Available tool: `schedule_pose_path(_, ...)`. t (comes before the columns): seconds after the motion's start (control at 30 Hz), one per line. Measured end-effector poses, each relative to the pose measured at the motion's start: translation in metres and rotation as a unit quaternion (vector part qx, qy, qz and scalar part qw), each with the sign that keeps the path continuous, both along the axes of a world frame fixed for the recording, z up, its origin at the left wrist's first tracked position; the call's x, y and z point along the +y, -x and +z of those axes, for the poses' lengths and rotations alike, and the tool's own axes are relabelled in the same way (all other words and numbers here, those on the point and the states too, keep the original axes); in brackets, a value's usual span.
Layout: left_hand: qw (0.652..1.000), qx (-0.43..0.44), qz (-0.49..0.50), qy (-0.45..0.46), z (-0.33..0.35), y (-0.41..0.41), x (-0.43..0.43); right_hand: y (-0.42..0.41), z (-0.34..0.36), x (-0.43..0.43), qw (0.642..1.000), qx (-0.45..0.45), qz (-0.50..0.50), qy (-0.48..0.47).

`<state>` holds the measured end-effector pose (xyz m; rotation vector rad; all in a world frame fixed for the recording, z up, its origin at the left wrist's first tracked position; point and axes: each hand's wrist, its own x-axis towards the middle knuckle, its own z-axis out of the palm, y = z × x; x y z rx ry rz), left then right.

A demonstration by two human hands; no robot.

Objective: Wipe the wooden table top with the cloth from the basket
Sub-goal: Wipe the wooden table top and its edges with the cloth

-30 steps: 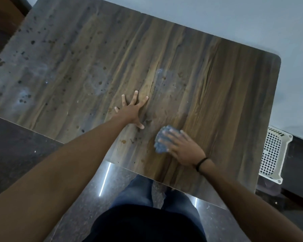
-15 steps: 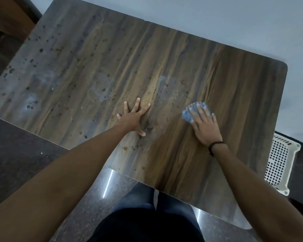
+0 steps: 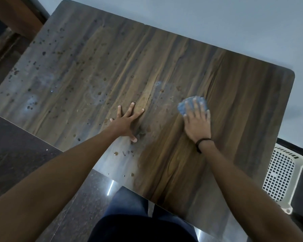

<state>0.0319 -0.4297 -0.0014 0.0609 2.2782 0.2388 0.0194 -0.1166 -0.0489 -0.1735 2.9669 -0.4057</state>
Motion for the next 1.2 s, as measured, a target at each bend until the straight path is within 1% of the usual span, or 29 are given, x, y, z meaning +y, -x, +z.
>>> schedule_pose_path(0.07, 1.000, -0.005, -0.005, 0.003, -0.001, 0.000, 0.001, -0.032, -0.007, -0.003, 0.988, 0.006, 0.153, -0.014)
schedule_pose_path(0.1, 1.000, -0.008, -0.009, 0.005, -0.002, 0.001, 0.002, -0.034, -0.007, 0.006, 0.979, 0.010, 0.202, -0.016)
schedule_pose_path(0.13, 1.000, -0.010, -0.013, 0.008, -0.003, 0.003, 0.003, -0.023, -0.007, 0.018, 0.976, 0.026, 0.215, -0.018)
schedule_pose_path(0.17, 1.000, -0.010, -0.014, 0.011, -0.003, 0.008, 0.004, -0.005, -0.008, 0.027, 0.982, 0.034, 0.186, -0.025)
schedule_pose_path(0.23, 1.000, 0.008, -0.019, 0.013, -0.001, 0.022, 0.009, 0.033, -0.006, 0.037, 0.999, 0.015, 0.042, -0.009)
schedule_pose_path(0.27, 0.999, 0.023, -0.023, 0.012, 0.001, 0.032, 0.014, 0.047, -0.004, 0.037, 1.000, -0.001, -0.025, 0.002)
schedule_pose_path(0.3, 0.999, 0.032, -0.025, 0.010, 0.005, 0.043, 0.018, 0.052, -0.003, 0.030, 0.998, -0.007, -0.062, 0.010)
schedule_pose_path(0.33, 0.999, 0.035, -0.024, 0.005, 0.009, 0.056, 0.024, 0.047, -0.003, 0.020, 0.998, -0.001, -0.067, 0.008)
schedule_pose_path(0.37, 0.999, 0.034, -0.022, 0.000, 0.012, 0.070, 0.029, 0.036, -0.005, 0.010, 0.999, 0.005, -0.041, 0.005)
schedule_pose_path(0.43, 0.999, 0.031, -0.019, -0.007, 0.014, 0.093, 0.040, 0.009, -0.008, 0.010, 0.999, 0.004, 0.051, -0.005)
schedule_pose_path(0.5, 1.000, 0.021, -0.019, -0.007, 0.012, 0.109, 0.048, 0.015, -0.006, 0.029, 0.996, 0.013, 0.083, -0.010)
schedule_pose_path(0.53, 1.000, 0.012, -0.022, -0.007, 0.009, 0.113, 0.050, 0.028, -0.006, 0.037, 0.998, 0.020, 0.064, -0.015)
schedule_pose_path(0.57, 1.000, 0.003, -0.027, -0.006, 0.005, 0.114, 0.052, 0.045, -0.006, 0.042, 1.000, 0.017, 0.021, -0.013)
schedule_pose_path(0.63, 1.000, -0.004, -0.028, -0.006, 0.000, 0.113, 0.053, 0.075, -0.003, 0.042, 0.997, -0.009, -0.076, 0.016)
schedule_pose_path(0.67, 1.000, -0.004, -0.026, -0.007, -0.001, 0.113, 0.052, 0.079, -0.003, 0.033, 0.995, -0.014, -0.098, 0.023)
schedule_pose_path(0.7, 1.000, -0.004, -0.026, -0.009, -0.002, 0.113, 0.052, 0.074, -0.005, 0.022, 0.996, -0.007, -0.089, 0.018)
schedule_pose_path(0.8, 1.000, -0.005, -0.025, -0.008, -0.002, 0.114, 0.052, 0.041, -0.009, 0.009, 0.999, 0.001, 0.045, -0.006)
schedule_pose_path(0.83, 1.000, -0.005, -0.024, -0.007, -0.001, 0.115, 0.053, 0.044, -0.008, 0.015, 0.998, 0.000, 0.059, -0.008)
schedule_pose_path(0.87, 1.000, -0.006, -0.023, -0.006, -0.001, 0.116, 0.054, 0.056, -0.008, 0.022, 0.999, 0.008, 0.050, -0.009)
schedule_pose_path(0.93, 1.000, -0.011, -0.024, -0.007, -0.002, 0.118, 0.056, 0.091, -0.007, 0.030, 0.999, 0.007, -0.039, 0.006)
schedule_pose_path(1.0, 1.000, -0.014, -0.023, -0.006, -0.003, 0.119, 0.058, 0.119, -0.005, 0.025, 0.992, -0.034, -0.120, 0.028)
schedule_pose_path(1.03, 1.000, -0.015, -0.022, -0.004, -0.003, 0.119, 0.058, 0.121, -0.005, 0.017, 0.991, -0.035, -0.124, 0.032)
schedule_pose_path(1.07, 1.000, -0.016, -0.021, -0.002, -0.003, 0.119, 0.058, 0.115, -0.007, 0.010, 0.994, -0.022, -0.099, 0.032)
schedule_pose_path(1.1, 1.000, -0.017, -0.022, -0.004, -0.004, 0.119, 0.058, 0.104, -0.009, 0.007, 0.998, -0.008, -0.053, 0.023)
schedule_pose_path(1.17, 1.000, -0.013, -0.020, -0.014, -0.004, 0.124, 0.060, 0.088, -0.013, 0.021, 0.999, 0.012, 0.030, 0.008)
schedule_pose_path(1.2, 1.000, -0.005, -0.020, -0.016, -0.003, 0.129, 0.062, 0.092, -0.014, 0.032, 0.999, 0.012, 0.033, 0.003)
